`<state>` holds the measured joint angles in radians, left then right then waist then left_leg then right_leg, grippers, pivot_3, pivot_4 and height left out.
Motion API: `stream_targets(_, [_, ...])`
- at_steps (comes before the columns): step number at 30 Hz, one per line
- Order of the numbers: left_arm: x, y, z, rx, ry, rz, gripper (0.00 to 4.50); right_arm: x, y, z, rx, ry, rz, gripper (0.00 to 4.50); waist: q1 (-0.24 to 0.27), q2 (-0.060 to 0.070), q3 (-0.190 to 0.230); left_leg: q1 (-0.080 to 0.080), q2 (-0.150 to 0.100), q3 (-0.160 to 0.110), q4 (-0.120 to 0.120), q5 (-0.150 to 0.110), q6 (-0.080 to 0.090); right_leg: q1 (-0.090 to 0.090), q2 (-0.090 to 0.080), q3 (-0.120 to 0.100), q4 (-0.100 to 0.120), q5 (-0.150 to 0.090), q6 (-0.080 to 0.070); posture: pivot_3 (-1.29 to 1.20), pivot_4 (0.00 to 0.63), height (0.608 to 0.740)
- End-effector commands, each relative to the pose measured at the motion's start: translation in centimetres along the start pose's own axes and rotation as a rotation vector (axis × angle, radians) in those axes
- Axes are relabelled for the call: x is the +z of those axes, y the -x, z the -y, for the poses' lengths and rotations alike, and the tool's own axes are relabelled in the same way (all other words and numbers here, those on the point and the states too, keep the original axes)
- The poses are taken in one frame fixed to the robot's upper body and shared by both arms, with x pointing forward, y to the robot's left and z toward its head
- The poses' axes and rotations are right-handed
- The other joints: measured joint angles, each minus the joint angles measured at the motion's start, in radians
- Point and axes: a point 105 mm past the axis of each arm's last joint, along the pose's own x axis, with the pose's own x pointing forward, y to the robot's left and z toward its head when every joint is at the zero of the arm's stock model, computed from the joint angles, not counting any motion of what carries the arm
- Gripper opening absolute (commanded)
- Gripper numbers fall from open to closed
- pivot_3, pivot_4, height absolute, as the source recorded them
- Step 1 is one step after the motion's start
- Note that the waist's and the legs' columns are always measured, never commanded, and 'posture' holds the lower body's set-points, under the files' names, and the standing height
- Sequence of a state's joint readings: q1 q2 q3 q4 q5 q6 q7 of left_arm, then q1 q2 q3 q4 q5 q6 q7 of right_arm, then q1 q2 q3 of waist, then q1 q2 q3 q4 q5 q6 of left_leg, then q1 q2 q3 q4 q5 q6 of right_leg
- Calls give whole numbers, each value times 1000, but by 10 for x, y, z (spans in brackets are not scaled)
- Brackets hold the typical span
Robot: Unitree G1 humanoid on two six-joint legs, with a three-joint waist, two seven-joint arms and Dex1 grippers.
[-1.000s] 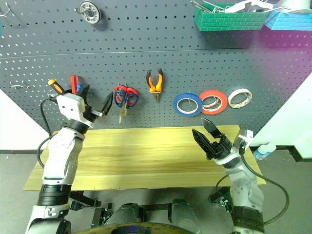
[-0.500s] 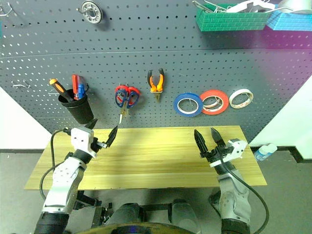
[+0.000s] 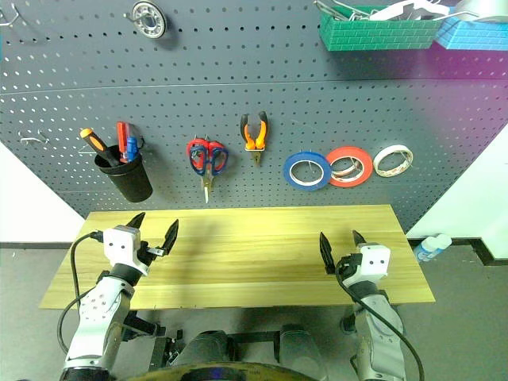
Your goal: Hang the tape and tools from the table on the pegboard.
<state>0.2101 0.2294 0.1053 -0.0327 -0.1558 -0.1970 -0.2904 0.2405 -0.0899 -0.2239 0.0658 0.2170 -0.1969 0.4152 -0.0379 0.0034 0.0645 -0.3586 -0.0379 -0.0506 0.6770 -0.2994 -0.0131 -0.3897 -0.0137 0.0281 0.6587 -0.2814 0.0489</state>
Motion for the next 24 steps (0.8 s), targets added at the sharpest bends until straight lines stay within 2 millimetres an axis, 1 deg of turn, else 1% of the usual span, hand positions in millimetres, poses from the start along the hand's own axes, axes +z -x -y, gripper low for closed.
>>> stream_targets(1, [8,2,-5,26,-12,31,4425,4,-3,0,-4,15,36,4500,0,0,0,0,0,0,0,0,0,0,0,0,-1,0,0,-25,0,730])
stream_targets(5, [3,8,-8,38,-14,16,4425,0,-1,3,-28,35,34,4500,2,0,0,0,0,0,-4,0,1,0,0,0,-4,0,0,-24,0,730])
stream_targets(10, [1,9,-6,33,-13,10,4425,-4,-2,6,-36,44,35,4500,11,0,0,1,0,0,-11,0,1,-1,0,0,-7,0,1,-21,0,730])
stream_targets(12, [1,9,-6,31,-12,11,4425,-5,-3,5,-27,42,39,4500,20,0,-1,1,0,1,-12,0,1,-1,0,0,-7,1,4,-25,0,730])
stream_targets(15, [2,4,-2,7,-19,16,4425,-8,-7,2,-8,39,41,4500,25,0,-1,1,0,1,-12,0,1,-1,1,0,-7,1,4,-24,0,730])
stream_targets(19, [4,-5,-3,-14,-29,22,4425,-10,-10,1,-3,39,48,4500,27,-1,-1,3,0,1,-12,0,1,0,0,0,-7,0,1,-31,0,730])
stream_targets(22, [6,-8,-4,-18,-25,27,4425,-14,-8,5,-18,36,41,4500,25,-1,-1,3,0,1,-12,0,1,0,1,0,-7,0,1,-44,0,730])
stream_targets(24, [6,-11,0,-34,-22,28,4425,-13,-9,6,-22,39,43,4500,23,0,-1,3,0,1,-12,0,1,0,1,0,-7,1,3,-51,0,730])
